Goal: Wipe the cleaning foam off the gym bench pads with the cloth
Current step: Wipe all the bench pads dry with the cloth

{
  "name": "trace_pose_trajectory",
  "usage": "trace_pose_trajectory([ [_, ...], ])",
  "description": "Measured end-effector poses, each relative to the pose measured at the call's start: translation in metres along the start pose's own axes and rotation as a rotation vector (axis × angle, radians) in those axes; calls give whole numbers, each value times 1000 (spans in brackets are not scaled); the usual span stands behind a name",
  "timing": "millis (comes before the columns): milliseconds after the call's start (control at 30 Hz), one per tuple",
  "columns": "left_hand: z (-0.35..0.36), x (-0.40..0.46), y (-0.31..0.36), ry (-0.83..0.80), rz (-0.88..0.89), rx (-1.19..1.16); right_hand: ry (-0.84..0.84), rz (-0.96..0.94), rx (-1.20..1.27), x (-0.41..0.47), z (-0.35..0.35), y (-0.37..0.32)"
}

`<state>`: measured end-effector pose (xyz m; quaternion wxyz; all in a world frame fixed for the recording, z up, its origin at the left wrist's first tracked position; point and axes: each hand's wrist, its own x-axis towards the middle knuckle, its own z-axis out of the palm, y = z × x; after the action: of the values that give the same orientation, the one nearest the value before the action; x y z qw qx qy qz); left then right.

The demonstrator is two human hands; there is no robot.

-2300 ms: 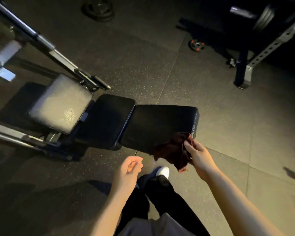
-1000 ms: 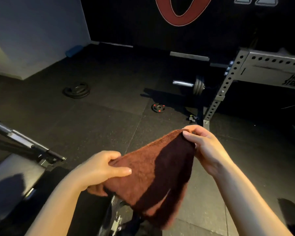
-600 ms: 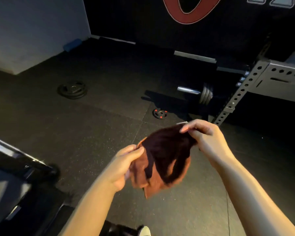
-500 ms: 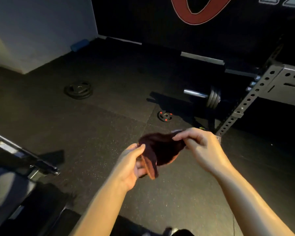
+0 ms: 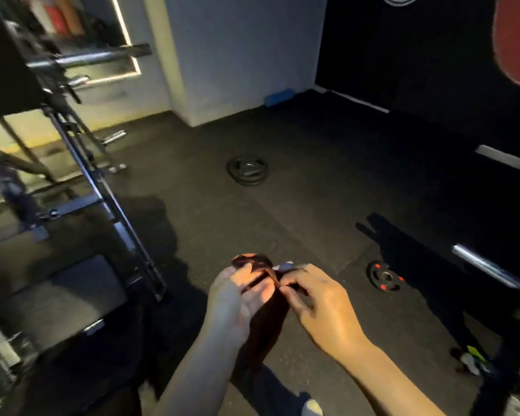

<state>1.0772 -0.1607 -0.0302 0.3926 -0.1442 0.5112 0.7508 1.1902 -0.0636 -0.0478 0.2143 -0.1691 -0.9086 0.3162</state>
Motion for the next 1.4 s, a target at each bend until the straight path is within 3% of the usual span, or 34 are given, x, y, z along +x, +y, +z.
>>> trace_pose_trajectory([
  [133, 21, 22, 24, 186, 224, 211, -73, -104, 159, 72, -24, 18],
  [267, 12, 34, 38, 323, 314, 248, -329, -245, 243, 135, -32, 16],
  [367, 2, 43, 53, 318, 404, 262, -498, -289, 347, 179, -26, 10],
  [467, 3, 62, 83, 192, 540, 456, -592, -254, 464, 229, -15, 8],
  [567, 8, 95, 122, 0, 626, 603, -596, -221, 535, 289, 0, 9],
  [667, 11, 138, 162, -63, 723, 685, -568, -213, 548, 352, 21, 15],
  [767, 14, 189, 207, -10, 748, 752, -560, -209, 559, 413, 44, 14],
  [900, 19, 253, 261, 102, 630, 1031, -558, -225, 557, 476, 71, 8],
  [1067, 18, 310, 311, 345, 631, 1235, -538, -183, 489, 541, 96, 18],
  [1167, 10, 334, 338, 505, 636, 1187, -490, -227, 419, 579, 122, 25],
  [1267, 14, 362, 354, 636, 766, 1053, -425, -270, 424, 618, 149, 34],
  [1333, 25, 383, 367, 659, 754, 717, -440, -229, 522, 644, 163, 37],
  [1400, 37, 406, 387, 610, 628, 260, -479, -181, 622, 672, 177, 39],
])
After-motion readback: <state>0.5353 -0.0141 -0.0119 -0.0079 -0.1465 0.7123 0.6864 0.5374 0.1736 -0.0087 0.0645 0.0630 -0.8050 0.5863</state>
